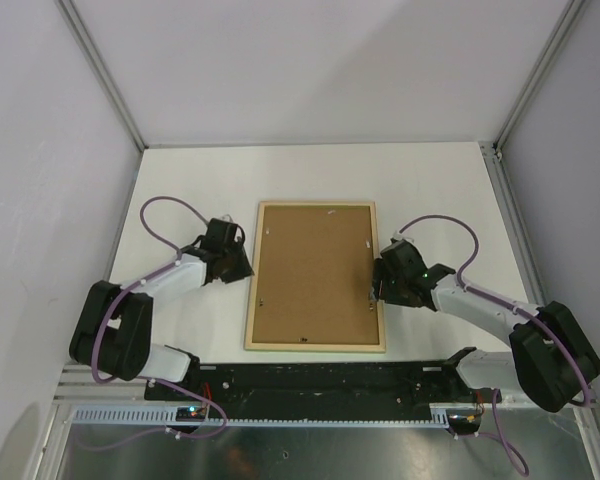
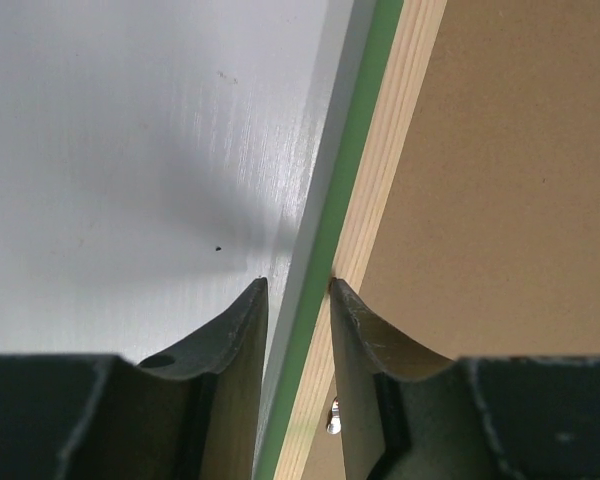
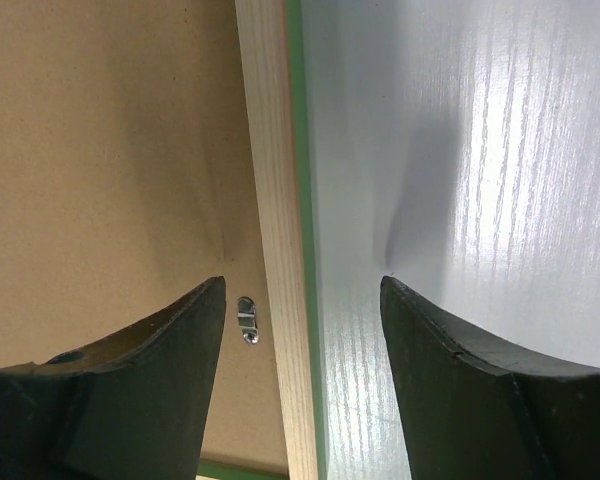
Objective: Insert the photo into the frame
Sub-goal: Press the fastener onto the backboard.
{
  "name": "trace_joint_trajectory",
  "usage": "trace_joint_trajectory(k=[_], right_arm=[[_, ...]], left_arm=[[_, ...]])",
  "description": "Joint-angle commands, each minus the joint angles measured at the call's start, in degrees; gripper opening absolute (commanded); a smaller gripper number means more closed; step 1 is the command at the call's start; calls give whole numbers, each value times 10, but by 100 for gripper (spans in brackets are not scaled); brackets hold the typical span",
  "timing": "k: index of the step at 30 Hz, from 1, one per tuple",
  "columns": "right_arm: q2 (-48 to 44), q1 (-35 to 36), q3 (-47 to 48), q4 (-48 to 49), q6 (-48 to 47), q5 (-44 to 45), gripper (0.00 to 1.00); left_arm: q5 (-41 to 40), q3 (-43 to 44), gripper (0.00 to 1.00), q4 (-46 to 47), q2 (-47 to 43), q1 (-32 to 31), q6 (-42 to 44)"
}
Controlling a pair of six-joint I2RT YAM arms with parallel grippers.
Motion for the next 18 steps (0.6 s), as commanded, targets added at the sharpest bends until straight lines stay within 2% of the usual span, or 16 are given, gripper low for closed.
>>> trace_joint_trajectory(k=[1,18], right_arm=[[-11,8,-10,19,6,6,68],[3,57,-31,23,34,28,64]], left_arm=[[-23,-8,36,17,13,1,1],[-25,-12,35,16,22,1,-2]])
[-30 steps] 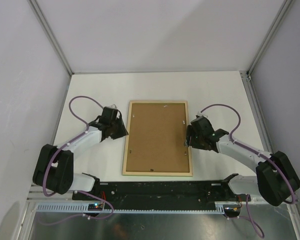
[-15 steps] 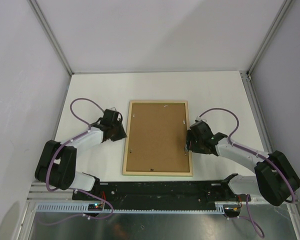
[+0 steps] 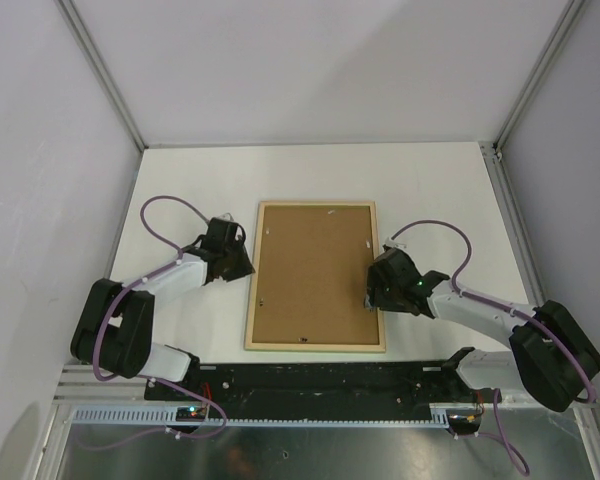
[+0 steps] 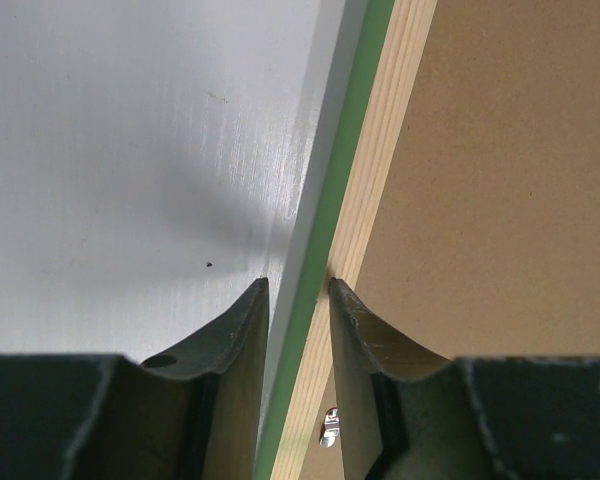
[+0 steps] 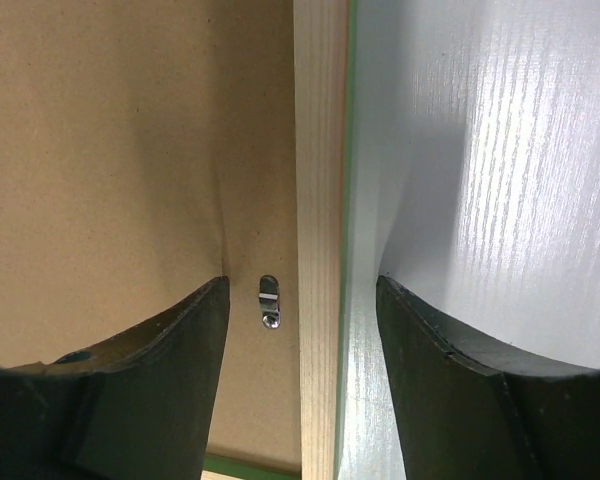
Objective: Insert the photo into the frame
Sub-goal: Press the fastener onto the backboard.
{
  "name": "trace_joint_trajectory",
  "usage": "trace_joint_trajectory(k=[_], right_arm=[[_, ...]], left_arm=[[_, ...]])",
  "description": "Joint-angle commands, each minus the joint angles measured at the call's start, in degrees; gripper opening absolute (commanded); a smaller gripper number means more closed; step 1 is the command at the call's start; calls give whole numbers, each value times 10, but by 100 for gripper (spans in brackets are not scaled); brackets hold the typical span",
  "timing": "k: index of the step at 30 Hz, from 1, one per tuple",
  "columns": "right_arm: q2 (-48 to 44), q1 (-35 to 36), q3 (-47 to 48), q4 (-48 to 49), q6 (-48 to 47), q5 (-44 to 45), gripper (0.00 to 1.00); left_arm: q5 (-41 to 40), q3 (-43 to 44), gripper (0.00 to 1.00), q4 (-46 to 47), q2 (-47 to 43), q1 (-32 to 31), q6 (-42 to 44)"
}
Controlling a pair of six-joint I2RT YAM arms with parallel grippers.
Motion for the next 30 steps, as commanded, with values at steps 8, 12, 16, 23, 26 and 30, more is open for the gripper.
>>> trace_joint_trajectory(k=[8,12,16,23,26,30], right_arm=[[4,18,-12,-29,30,38,62],[3,19,-12,-40,37,46,52],[-2,19,-12,-50,39,52,35],[-22,19,-12,-62,41,53,9],[-28,20,-12,-63,42,51,8],[-33,19,-12,-61,44,46,12]], left_arm=[[-21,-14,35,-6,12,1,-2],[-21,-16,35,-6,11,1,-3],[-21,-16,35,-7,10,1,-3],[-21,-20,34,-6,8,1,-5],[-21,-21,35,-6,7,1,-5],[-21,-21,35,-6,7,2,-6]])
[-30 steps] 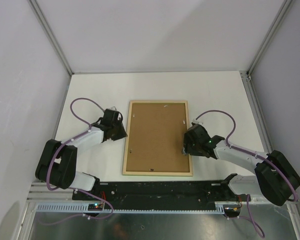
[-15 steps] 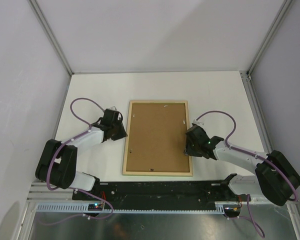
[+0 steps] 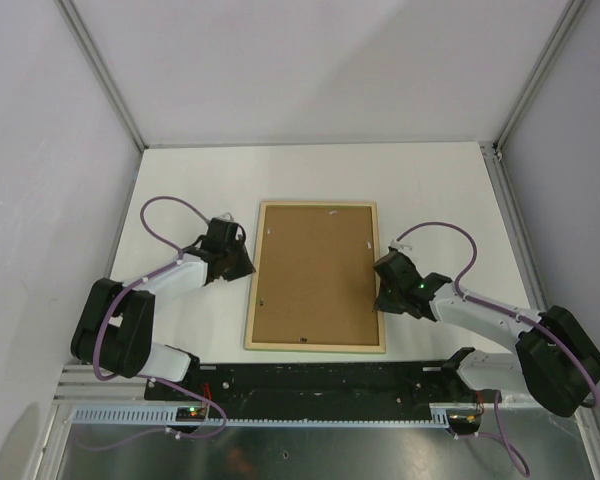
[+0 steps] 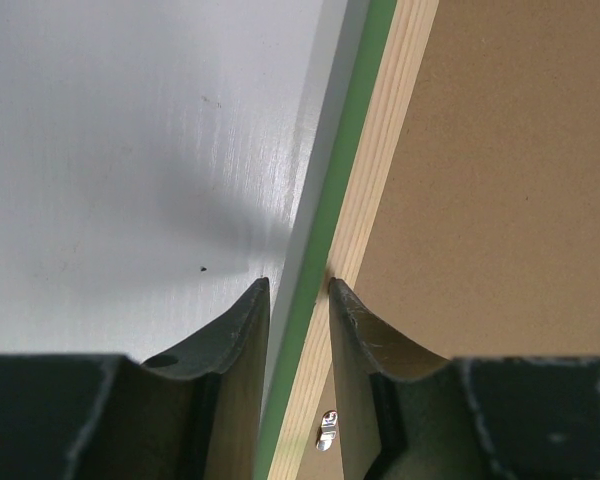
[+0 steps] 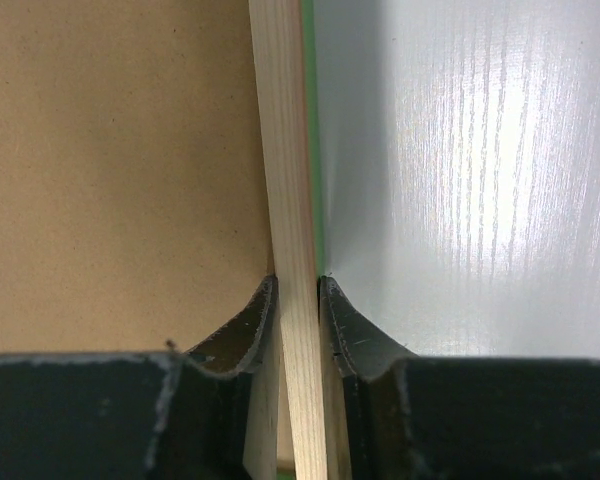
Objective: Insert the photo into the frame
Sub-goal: Press the fastener onto the backboard.
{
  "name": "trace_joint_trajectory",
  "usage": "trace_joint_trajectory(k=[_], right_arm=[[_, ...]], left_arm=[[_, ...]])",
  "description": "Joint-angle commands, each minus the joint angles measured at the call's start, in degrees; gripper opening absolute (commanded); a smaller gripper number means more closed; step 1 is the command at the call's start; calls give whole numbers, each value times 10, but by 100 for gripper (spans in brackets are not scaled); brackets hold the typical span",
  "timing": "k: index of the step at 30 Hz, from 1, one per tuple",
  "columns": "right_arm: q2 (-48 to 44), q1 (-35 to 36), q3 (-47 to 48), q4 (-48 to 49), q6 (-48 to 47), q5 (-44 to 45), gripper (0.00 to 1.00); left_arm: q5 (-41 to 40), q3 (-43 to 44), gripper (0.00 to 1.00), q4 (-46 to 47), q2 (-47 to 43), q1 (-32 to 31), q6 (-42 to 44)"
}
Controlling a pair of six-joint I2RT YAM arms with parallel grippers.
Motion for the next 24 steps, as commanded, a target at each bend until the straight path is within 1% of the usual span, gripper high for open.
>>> trace_joint_trajectory(k=[1,3,4,6,11,20,24], right_arm=[[-14,4,-8,-33,5,2,20],[-15,4,-8,-30,7,2,33],[-15,4,-8,-27,8,0,37],[-13,4,-8,-19,10,-4,42],[-4,9,-8,-10,15,-7,44],[10,24,-8,-12,20,0,43],[9,30,-8,-21,20,6,42]], left_arm=[[-21,-17,35,-17,7,2,-2],[-20,-16,35,-16,8,1,-1],[-19,-15,35,-16,8,1,-1],[-19,-15,35,-16,7,1,0],[-19,-15,35,-16,10,1,0],[-17,-13,35,-15,15,1,0],[-18,-12,35,-15,16,1,0]])
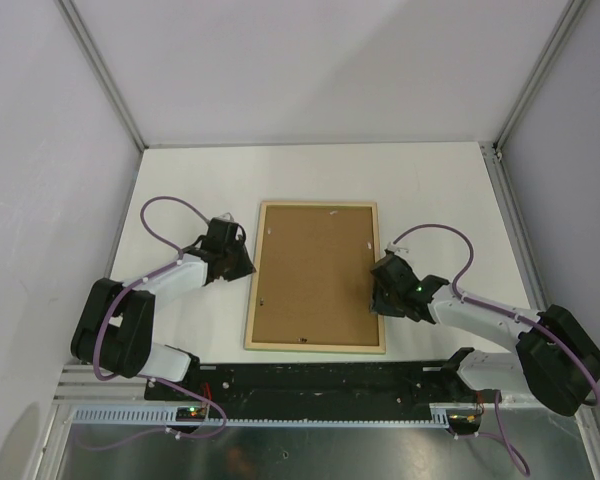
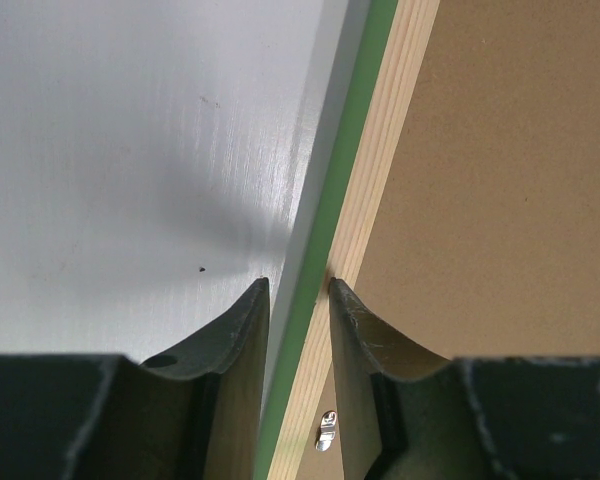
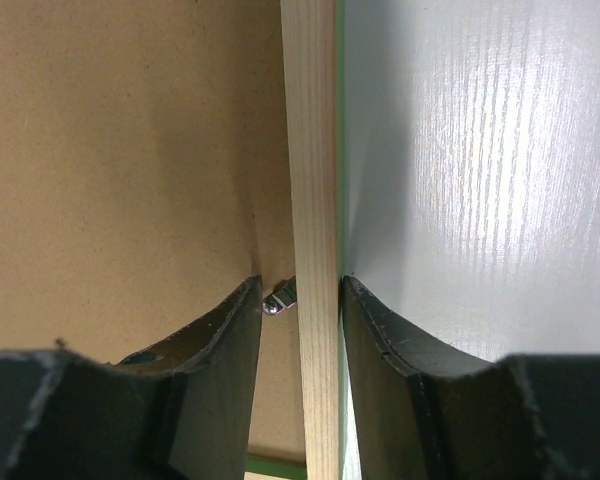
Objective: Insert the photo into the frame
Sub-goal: Press the fastener onto the backboard.
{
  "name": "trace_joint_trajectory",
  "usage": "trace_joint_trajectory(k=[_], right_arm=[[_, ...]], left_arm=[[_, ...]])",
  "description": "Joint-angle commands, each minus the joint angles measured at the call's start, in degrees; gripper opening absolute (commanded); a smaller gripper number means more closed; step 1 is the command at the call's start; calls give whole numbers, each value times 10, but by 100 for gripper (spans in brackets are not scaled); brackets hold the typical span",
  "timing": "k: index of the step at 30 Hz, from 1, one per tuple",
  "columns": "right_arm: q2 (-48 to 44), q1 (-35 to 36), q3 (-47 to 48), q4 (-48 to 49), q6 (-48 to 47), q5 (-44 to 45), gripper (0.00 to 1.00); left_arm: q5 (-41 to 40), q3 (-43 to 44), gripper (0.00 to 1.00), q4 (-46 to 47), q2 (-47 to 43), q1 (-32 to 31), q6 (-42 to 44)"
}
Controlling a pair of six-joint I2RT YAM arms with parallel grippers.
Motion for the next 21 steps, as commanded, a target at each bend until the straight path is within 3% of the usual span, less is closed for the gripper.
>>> trace_joint_trajectory(k=[1,7,13,21], right_arm=[[9,11,-4,-23,6,12,41],[15,13,-4,-29,6,11,31],[12,13,-4,-40,10,15,8],[-9,16,-4,-43,11,15,0]], left_arm=[[-19,-11,35,-18,16,2,2],[-18,-11,35,-18,16,1,2],[-18,-11,35,-18,16,2,2],[-19,-11,35,-19,16,2,1]])
